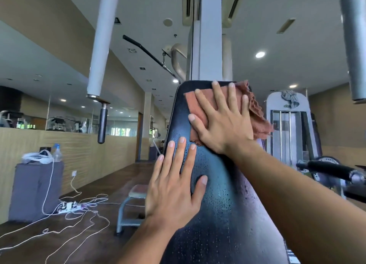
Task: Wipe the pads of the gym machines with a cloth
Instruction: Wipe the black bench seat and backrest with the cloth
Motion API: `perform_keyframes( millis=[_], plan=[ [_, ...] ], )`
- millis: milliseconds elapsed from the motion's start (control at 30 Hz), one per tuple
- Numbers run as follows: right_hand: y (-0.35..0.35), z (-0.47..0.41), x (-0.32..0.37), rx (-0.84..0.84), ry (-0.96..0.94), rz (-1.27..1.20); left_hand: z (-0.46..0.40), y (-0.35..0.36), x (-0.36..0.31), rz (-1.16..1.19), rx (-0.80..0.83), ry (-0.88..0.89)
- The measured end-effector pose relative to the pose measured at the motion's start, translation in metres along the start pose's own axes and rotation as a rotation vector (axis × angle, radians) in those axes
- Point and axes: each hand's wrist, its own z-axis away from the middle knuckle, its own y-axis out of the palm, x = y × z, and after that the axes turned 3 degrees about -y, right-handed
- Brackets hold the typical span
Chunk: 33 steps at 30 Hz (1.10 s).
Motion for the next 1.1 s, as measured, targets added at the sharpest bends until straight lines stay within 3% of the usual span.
perform_keyframes(
  millis=[167,300,433,533,667,767,900,1000,1100],
  plan=[
    [0.001,-0.018,0.009,0.018,0.061,-0.026,0.0,0.0,-0.002,-0.017,0.01,-0.008],
    [0.001,-0.03,0.02,0.002,-0.105,0.036,0.001,0.001,-0.002,-0.03,0.022,-0.016],
    [0.001,-0.039,0.028,0.003,-0.035,0.01,0.001,0.002,-0.001,-0.029,0.016,-0.019],
    [0.0,-0.032,0.018,0.002,-0.142,0.044,0.001,0.002,-0.001,-0.022,0.012,-0.018],
    [-0.003,-0.01,-0.011,-0.027,0.047,-0.016,0.001,0.001,-0.001,-0.006,0.002,-0.023],
    [0.001,0.018,-0.017,-0.01,-0.068,0.018,0.001,-0.001,-0.003,0.001,0.018,-0.028],
    [0.003,0.054,-0.02,-0.007,0.165,-0.098,0.002,-0.002,-0.002,-0.015,0.024,-0.027],
    [0.01,0.091,-0.01,-0.01,0.063,-0.037,0.002,-0.001,-0.001,0.004,0.017,-0.021],
    [0.013,0.102,-0.007,0.019,0.233,-0.108,0.002,-0.001,-0.001,0.04,0.008,-0.025]
  ],
)
